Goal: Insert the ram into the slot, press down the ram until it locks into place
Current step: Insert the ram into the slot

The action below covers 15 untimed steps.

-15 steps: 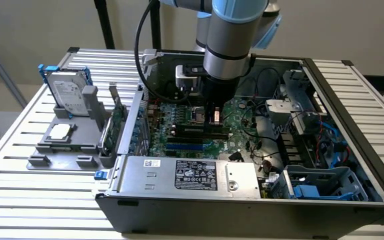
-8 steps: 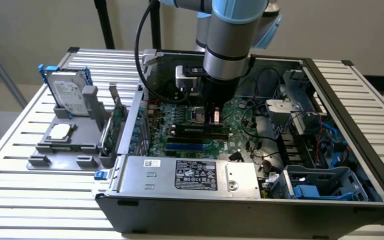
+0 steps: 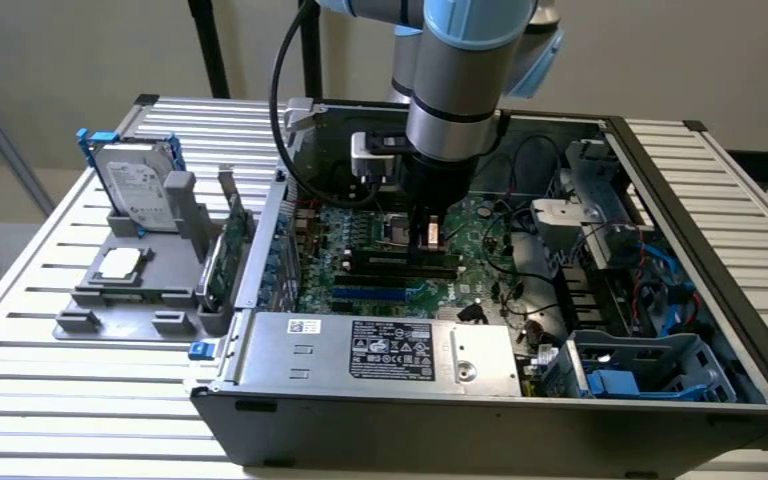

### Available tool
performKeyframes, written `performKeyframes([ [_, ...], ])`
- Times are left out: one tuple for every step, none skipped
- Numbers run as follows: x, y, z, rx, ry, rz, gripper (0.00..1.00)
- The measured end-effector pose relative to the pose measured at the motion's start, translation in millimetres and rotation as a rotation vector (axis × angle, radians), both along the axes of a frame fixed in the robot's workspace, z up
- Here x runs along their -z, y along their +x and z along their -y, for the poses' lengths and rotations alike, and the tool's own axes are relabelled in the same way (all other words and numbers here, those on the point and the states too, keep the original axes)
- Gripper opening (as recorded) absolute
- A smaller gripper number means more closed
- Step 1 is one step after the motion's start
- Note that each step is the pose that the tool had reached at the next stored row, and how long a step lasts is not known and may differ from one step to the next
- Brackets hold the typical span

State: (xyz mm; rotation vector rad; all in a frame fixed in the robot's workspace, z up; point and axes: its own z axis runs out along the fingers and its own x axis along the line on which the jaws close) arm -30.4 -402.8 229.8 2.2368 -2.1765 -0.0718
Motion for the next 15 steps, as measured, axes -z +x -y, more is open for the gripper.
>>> performKeyframes([
  [0.1,0.0,-0.1,0.000,0.0000,0.0000,0.13],
  [0.3,0.0,-0.2,0.000,-0.0001,-0.0001,0.13],
  [0.6,0.0,-0.3,0.000,0.0000,-0.0001,0.13],
  [1.0,0.0,-0.4,0.000,0.0003,0.0000,0.13],
  [1.4,0.0,-0.4,0.000,0.0004,0.0000,0.13],
  [1.7,0.0,-0.5,0.000,0.0003,0.0000,0.13],
  [1.9,0.0,-0.5,0.000,0.0002,-0.0001,0.13],
  [2.1,0.0,-0.5,0.000,0.0001,-0.0001,0.13],
  [2.4,-0.1,-0.6,0.000,0.0001,-0.0002,0.13],
  [2.6,-0.1,-0.6,0.000,0.0002,-0.0001,0.13],
  [2.8,-0.1,-0.6,0.000,0.0002,-0.0001,0.13],
  [3.0,-0.1,-0.7,0.000,0.0003,0.0000,0.13],
  [3.2,-0.1,-0.8,0.000,0.0003,-0.0001,0.13],
  [3.4,-0.1,-0.8,0.000,0.0003,0.0000,0.13],
  [3.6,-0.1,-0.8,0.000,0.0004,0.0000,0.13],
])
